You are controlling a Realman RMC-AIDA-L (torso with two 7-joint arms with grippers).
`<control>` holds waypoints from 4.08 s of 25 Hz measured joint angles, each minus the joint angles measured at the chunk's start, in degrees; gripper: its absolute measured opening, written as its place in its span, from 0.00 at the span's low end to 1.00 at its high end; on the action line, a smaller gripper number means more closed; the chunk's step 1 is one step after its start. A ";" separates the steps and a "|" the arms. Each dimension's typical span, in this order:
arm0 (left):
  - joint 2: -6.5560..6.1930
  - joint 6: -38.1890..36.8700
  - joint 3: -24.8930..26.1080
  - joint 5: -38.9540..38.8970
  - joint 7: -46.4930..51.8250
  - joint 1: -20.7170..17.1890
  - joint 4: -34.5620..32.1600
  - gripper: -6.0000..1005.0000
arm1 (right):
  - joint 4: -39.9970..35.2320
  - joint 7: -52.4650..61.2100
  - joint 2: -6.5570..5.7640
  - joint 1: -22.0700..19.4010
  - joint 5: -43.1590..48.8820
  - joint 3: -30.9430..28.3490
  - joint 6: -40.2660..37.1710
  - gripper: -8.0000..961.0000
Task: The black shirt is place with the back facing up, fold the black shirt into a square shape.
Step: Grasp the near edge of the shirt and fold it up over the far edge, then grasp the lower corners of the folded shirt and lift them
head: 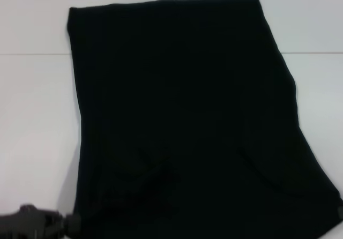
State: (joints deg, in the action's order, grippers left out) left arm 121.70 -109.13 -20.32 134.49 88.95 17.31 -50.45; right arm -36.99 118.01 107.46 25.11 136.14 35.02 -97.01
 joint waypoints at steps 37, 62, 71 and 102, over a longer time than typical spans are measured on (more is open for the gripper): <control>-7.31 32.88 7.07 0.00 6.33 25.51 18.77 0.02 | 10.61 -5.38 0.03 17.62 -0.28 -9.93 25.60 0.07; -6.37 69.23 2.90 -0.12 3.63 34.35 28.28 0.04 | 21.70 -12.73 8.27 33.18 -8.33 -6.37 71.10 0.07; -4.67 71.73 0.09 -0.10 2.90 34.53 29.05 0.11 | 21.00 -12.88 9.81 31.10 -9.42 -6.35 69.94 0.13; -1.96 28.61 -0.93 -2.43 13.27 13.98 5.00 0.92 | 8.89 -13.60 6.76 17.88 -17.67 -6.08 41.05 0.86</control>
State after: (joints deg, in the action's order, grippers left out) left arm 119.73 -80.52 -21.25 132.06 102.22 31.28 -45.45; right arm -28.10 104.41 114.22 42.99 118.47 28.94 -55.97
